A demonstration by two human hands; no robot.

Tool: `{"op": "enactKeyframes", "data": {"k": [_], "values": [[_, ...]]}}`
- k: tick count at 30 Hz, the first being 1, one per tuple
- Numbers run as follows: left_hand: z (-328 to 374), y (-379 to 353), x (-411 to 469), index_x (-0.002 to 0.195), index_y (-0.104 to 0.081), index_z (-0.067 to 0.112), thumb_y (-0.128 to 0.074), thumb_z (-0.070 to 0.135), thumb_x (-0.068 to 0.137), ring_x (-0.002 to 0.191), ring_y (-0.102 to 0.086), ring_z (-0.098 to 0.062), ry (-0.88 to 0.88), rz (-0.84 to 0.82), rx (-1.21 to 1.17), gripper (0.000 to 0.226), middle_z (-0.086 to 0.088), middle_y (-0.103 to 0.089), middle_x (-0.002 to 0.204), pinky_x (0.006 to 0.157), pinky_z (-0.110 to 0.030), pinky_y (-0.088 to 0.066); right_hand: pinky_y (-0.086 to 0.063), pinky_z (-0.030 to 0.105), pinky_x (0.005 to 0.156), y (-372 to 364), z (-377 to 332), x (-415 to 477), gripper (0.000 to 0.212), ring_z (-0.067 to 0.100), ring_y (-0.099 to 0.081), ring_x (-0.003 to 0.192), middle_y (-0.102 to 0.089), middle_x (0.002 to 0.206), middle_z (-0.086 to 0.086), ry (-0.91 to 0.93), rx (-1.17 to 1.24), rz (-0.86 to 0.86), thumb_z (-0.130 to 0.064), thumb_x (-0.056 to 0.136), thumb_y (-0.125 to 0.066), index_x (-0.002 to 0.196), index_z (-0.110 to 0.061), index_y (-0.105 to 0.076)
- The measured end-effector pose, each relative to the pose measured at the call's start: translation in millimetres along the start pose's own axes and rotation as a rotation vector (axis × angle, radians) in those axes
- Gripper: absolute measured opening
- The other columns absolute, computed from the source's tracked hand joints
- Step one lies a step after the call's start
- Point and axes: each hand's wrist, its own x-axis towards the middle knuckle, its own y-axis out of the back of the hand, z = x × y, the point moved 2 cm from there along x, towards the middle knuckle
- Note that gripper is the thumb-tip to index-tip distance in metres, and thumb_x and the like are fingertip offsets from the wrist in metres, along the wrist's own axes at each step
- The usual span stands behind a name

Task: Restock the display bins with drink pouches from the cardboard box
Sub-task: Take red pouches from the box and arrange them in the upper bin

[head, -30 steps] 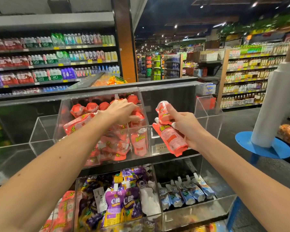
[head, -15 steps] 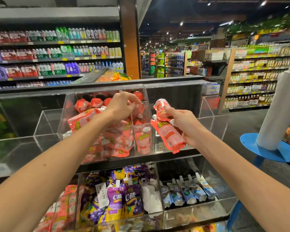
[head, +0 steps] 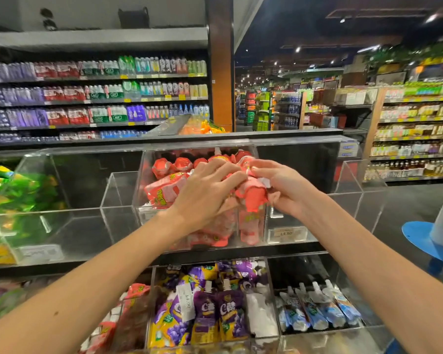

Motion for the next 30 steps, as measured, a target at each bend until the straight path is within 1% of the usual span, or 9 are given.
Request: {"op": "enactKeyframes", "data": {"k": [4, 7, 10, 12, 16, 18, 20, 24, 30], "values": [[-21, 13, -28, 0.122, -0.049, 0.018, -0.052, 0.031, 0.092, 0.102, -0.054, -0.026, 0.175, 0.034, -0.171, 0.033, -0.007, -0.059, 0.114, 0.084, -0.038, -0.046, -0.060, 0.042, 0.058, -15, 11, 2, 0.061, 0.029, -0.073, 0.082, -0.059, 0.127, 0.018, -0.033, -0.114, -0.050, -0.004, 0.095, -0.062, 0.145, -0.029, -0.039], [-36, 26, -46, 0.112, -0.056, 0.012, -0.055, 0.020, 0.092, 0.095, -0.048, -0.016, 0.344, 0.100, -0.293, 0.022, -0.004, -0.057, 0.105, 0.081, -0.035, -0.042, -0.060, 0.040, 0.060, -29, 16, 1, 0.080, 0.032, -0.075, 0.083, -0.053, 0.137, 0.021, -0.040, -0.041, -0.086, 0.000, 0.095, -0.060, 0.154, -0.038, -0.021], [-51, 56, -49, 0.112, -0.060, 0.022, -0.058, 0.026, 0.097, 0.088, -0.054, 0.001, 0.634, 0.285, -0.500, 0.015, 0.012, -0.060, 0.101, 0.077, -0.024, -0.042, -0.058, 0.033, 0.052, -42, 18, 2, 0.078, 0.033, -0.075, 0.081, -0.059, 0.126, 0.022, 0.012, -0.076, -0.045, 0.005, 0.094, -0.057, 0.153, -0.032, -0.021], [-71, 74, -53, 0.120, -0.053, 0.020, -0.052, 0.031, 0.103, 0.091, -0.057, 0.016, 0.799, 0.431, -0.660, 0.020, 0.018, -0.060, 0.105, 0.081, -0.011, -0.045, -0.049, 0.026, 0.042, -45, 19, 2, 0.065, 0.024, -0.074, 0.065, -0.063, 0.115, 0.021, 0.063, -0.163, 0.036, 0.004, 0.092, -0.061, 0.143, -0.021, -0.027], [-109, 85, -66, 0.129, -0.043, 0.025, -0.045, 0.044, 0.103, 0.107, -0.055, 0.009, 0.904, 0.602, -0.687, 0.031, 0.015, -0.057, 0.116, 0.101, -0.026, -0.045, -0.051, 0.029, 0.053, -39, 15, 12, 0.046, 0.015, -0.070, 0.069, -0.069, 0.097, 0.007, 0.252, -0.566, 0.183, -0.007, 0.086, -0.072, 0.125, -0.011, -0.048], [-114, 77, -71, 0.127, -0.043, 0.018, -0.046, 0.041, 0.103, 0.096, -0.056, 0.013, 0.934, 0.601, -0.686, 0.033, 0.013, -0.058, 0.111, 0.092, -0.019, -0.047, -0.049, 0.020, 0.055, -39, 7, 18, 0.036, 0.004, -0.063, 0.065, -0.066, 0.090, -0.001, 0.356, -0.670, 0.198, -0.006, 0.087, -0.072, 0.116, -0.017, -0.053], [-110, 70, -73, 0.118, -0.046, 0.017, -0.049, 0.043, 0.101, 0.086, -0.059, 0.013, 0.958, 0.580, -0.697, 0.031, 0.011, -0.059, 0.101, 0.080, -0.016, -0.050, -0.050, 0.022, 0.061, -39, 3, 25, 0.033, 0.003, -0.061, 0.066, -0.064, 0.089, -0.002, 0.419, -0.672, 0.172, -0.003, 0.089, -0.069, 0.113, -0.021, -0.054], [-109, 60, -72, 0.103, -0.047, 0.019, -0.053, 0.052, 0.097, 0.072, -0.057, 0.006, 0.993, 0.487, -0.576, 0.034, 0.009, -0.058, 0.084, 0.076, -0.032, -0.049, -0.053, 0.034, 0.074, -44, 2, 38, 0.029, 0.013, -0.060, 0.077, -0.061, 0.087, -0.001, 0.469, -0.724, 0.158, -0.001, 0.090, -0.062, 0.102, -0.026, -0.053], [-134, 44, -46, 0.105, -0.045, 0.026, -0.058, 0.038, 0.099, 0.081, -0.059, -0.014, 0.886, 0.183, -0.365, 0.019, 0.002, -0.057, 0.098, 0.069, -0.033, -0.046, -0.060, 0.048, 0.073, -48, 5, 56, 0.020, 0.028, -0.069, 0.079, -0.069, 0.092, 0.010, 0.438, -0.640, 0.191, -0.012, 0.089, -0.059, 0.098, -0.028, -0.050]]}}
